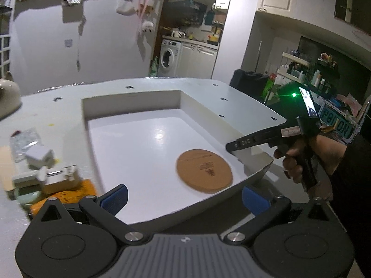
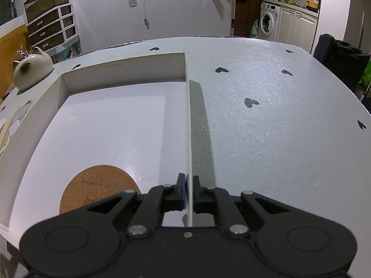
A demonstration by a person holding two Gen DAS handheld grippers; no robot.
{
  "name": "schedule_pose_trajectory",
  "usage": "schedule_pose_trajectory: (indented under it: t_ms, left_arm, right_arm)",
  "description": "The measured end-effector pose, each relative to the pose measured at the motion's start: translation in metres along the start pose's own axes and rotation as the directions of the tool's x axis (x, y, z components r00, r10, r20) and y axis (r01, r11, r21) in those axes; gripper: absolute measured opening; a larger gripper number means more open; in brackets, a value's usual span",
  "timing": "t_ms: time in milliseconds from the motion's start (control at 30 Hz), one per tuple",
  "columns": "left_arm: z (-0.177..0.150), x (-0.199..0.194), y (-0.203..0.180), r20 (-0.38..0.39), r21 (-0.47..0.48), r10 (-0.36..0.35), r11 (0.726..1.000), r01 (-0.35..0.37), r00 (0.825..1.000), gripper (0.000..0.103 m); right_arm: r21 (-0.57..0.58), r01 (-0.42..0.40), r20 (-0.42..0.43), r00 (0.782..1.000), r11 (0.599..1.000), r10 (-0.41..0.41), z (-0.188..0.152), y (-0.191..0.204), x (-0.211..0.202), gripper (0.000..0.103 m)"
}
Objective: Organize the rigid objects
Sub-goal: 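Withdraw the left tool from the box back toward the objects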
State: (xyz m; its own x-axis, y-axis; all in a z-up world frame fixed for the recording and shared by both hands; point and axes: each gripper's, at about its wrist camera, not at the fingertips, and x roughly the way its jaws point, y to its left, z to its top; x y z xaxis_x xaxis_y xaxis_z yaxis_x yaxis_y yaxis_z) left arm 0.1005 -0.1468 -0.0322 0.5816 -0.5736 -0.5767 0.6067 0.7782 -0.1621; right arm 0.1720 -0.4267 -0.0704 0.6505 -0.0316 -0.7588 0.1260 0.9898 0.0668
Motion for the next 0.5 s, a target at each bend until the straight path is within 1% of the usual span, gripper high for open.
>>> schedule_pose_trajectory:
  t_ms: [100,233,400,500]
  left_arm:
    - [-0.005,-0.012,0.010,0.022,0.006,0.062,0.998,-0.062,0.998,0.103]
    - [-0.007,-0.026,0.032,0.040,-0.028,0.130,0.991,-0.129,0.991,0.103]
    - [-0.007,-0.044,0.068,0.079,-0.071,0.233,0.971,-0.228,0.969,0.103]
    - [-0.008,-0.057,0.094,0.106,-0.113,0.263,0.961,-0.251,0.959,0.103]
  right_arm:
    - [-0.001,0.004,-0.002,1.000,1.000,-0.004,0.000,0.001,0.000,0.007]
    - [-0.001,0.006,-0.003,1.000,1.000,-0.006,0.001,0.001,0.000,0.007]
    - [0.007,0.004,-0.009,1.000,1.000,-0.004,0.002,0.000,0.001,0.007]
    - [0.007,0.004,-0.013,1.000,1.000,-0.004,0.003,0.000,0.001,0.007]
